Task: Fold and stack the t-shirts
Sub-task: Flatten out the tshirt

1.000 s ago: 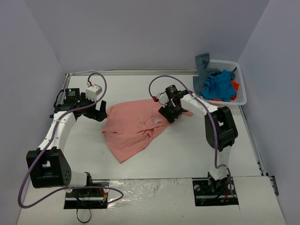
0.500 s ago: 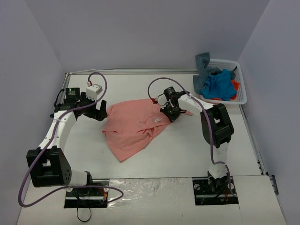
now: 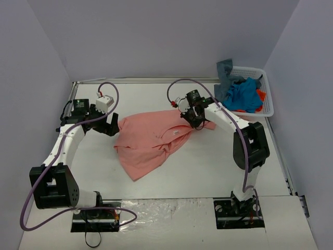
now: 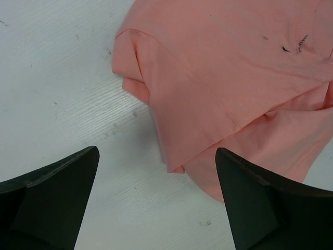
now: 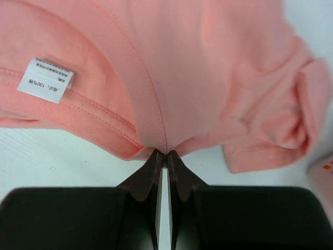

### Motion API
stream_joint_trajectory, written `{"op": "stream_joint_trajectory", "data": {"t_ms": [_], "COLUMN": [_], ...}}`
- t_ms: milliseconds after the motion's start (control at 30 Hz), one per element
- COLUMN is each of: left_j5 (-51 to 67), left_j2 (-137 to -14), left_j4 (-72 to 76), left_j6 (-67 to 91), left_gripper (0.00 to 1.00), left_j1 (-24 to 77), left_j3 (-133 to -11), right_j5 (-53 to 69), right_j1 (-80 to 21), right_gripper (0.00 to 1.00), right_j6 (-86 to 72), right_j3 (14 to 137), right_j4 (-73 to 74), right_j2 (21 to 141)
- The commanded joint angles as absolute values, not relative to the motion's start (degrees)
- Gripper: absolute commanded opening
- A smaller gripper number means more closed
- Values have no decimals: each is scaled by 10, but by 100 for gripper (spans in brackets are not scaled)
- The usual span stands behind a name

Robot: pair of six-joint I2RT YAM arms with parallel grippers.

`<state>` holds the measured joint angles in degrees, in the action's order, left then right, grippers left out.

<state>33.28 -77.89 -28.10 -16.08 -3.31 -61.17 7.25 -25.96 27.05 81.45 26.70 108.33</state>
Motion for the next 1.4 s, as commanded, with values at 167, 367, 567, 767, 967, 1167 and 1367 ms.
{"op": "stream_joint_trajectory", "data": {"t_ms": [167,367,567,767,967,1167,1367], "left_j5": [359,366,343,330,309,282,258], "left_j2": [-768,-786,-811,-817,-823,-868,-909], "left_j4": [-306,-338,-402,-463,-471,-458,-439], "left_j6": [-182,-207,-286,-364,-378,-357,-337], "left_gripper": [95,89,78,75,80,80,76], "left_j1": [-23,-14,45,116,156,218,297], "left_j3": [-622,-630,-624,-603,-594,-589,-574], "right_j5": [22,14,4,2,-16,-20,-27], "right_j1": [-203,-164,-163,-161,-159,-157,-156], "right_gripper": [0,0,0,0,0,0,0], "right_j6": [269,258,253,249,243,242,242], "right_j3": [925,941,937,939,939,934,929], "right_j4": [303,301,301,300,300,298,297], "right_j2": [1006,998,1012,1031,1042,1050,1060]}}
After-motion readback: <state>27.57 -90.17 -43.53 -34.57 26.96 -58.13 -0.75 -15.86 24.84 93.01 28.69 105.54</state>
